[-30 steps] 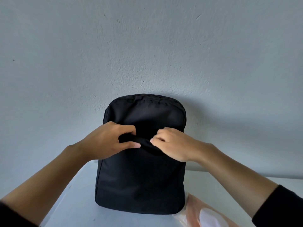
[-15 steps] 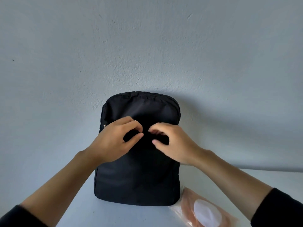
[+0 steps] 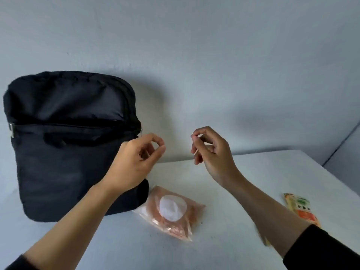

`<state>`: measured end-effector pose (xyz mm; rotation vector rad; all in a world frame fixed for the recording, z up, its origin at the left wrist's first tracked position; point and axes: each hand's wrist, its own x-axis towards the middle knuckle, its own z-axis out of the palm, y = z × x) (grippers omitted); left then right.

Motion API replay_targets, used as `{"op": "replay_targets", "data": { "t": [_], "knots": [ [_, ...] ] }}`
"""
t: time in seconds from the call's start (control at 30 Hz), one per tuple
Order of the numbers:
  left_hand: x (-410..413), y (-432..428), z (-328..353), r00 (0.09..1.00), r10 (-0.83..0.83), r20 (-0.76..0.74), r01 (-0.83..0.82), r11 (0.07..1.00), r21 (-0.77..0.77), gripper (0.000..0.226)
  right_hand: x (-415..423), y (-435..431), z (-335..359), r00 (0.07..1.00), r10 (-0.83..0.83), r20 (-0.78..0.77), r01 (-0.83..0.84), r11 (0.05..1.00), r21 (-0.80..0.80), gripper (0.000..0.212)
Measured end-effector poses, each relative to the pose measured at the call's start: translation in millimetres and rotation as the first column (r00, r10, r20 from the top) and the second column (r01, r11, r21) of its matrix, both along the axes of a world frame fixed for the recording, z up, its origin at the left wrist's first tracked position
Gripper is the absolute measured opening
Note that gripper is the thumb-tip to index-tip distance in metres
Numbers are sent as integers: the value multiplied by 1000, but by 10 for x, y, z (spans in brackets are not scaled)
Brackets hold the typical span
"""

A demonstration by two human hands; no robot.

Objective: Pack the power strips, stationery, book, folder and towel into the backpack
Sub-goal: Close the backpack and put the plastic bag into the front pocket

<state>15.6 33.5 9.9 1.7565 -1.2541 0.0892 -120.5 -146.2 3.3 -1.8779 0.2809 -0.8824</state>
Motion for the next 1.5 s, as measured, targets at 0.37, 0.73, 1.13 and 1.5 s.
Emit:
{"op": "replay_targets", "data": {
  "t": [0.37,0.73,1.13,1.5],
  "knots": [
    [-1284,-1268,-683,976,-188,-114,219,799,559,7,-1333,-1559,-531,719,-53,-693,-101,979,-179,9],
    [-2218,-2344,-1227,920,-368,-134,314,489,814,41,-2055,-2290,-731,160,-124,-979,-564,803,-194,50],
    [-1946,-2318,-1327,944,-320,82,105,526,844,30,-2139,-2470,-1116,415,-153,-897,-479,801,-358,42],
    [-1408,-1816,-818,996,15,83,-58,838,543,2,-1579,-2260,-1005,582,-156,-798,-328,853,-406,27]
  ]
}}
